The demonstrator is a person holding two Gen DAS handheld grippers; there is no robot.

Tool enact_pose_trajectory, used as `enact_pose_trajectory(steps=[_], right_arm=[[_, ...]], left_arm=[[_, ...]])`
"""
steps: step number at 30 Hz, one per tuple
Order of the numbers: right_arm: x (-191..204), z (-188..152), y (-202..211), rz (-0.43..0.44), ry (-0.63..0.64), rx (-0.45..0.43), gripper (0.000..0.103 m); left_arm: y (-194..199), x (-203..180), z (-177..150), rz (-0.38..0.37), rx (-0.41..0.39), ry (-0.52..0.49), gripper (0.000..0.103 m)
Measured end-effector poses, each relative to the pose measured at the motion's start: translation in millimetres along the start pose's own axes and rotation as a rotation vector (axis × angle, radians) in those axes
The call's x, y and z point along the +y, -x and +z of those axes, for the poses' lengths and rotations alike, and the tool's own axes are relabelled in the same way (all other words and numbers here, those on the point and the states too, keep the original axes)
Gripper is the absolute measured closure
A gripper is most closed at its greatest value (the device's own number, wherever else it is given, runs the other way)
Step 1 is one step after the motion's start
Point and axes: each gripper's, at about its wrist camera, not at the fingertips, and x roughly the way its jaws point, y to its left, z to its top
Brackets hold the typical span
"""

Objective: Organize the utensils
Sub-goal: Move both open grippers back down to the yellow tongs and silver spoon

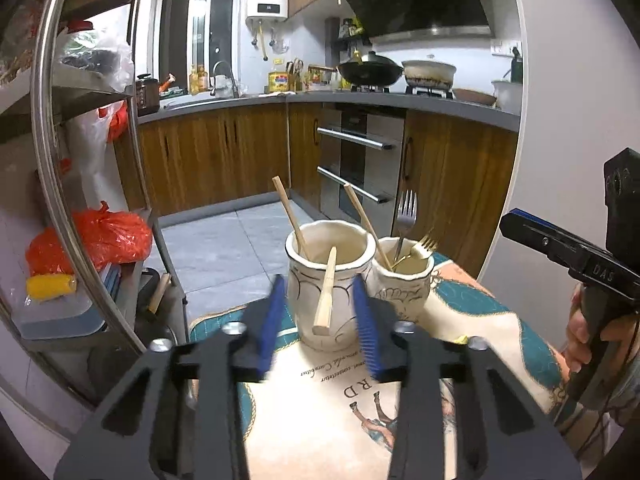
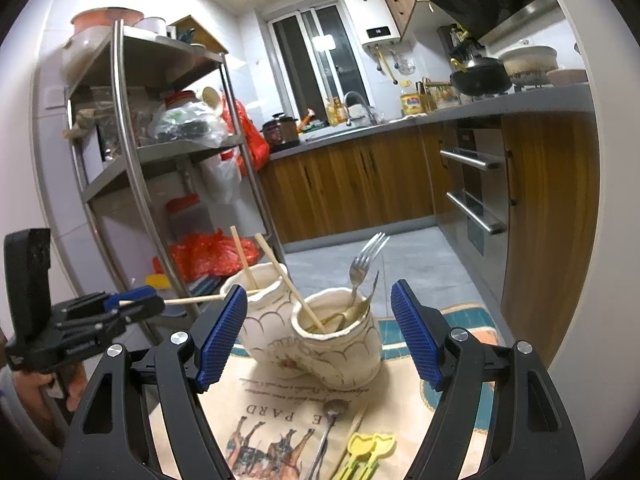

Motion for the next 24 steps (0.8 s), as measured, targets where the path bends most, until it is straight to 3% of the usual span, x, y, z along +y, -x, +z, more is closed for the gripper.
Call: enact_pose_trajectory(steps=[6, 11, 18, 22, 24], right_arm=[[-3, -1, -1, 0.002, -0.006, 0.005, 0.028], [-3, -1, -1, 0.001, -0.008, 0.005, 0.028], [-6, -5, -4, -0.006, -0.017, 0.029, 0.028], [-10, -8, -2, -0.03, -0.009, 0.042, 0.028], [-13, -10, 0, -0.041, -0.01, 0.049, 0.028]], left_arm=[[1, 2, 1, -0.013, 0.002, 0.016, 0.096], [2, 1, 20, -0.011, -0.025, 0.007, 0.096], [-27, -7, 47, 0.007, 0.023, -0.011, 0.096], [-27, -11, 45, 0.01, 0.02, -0.007, 0.083], [-21, -11, 44, 0.017, -0.003, -0.008, 0.053]])
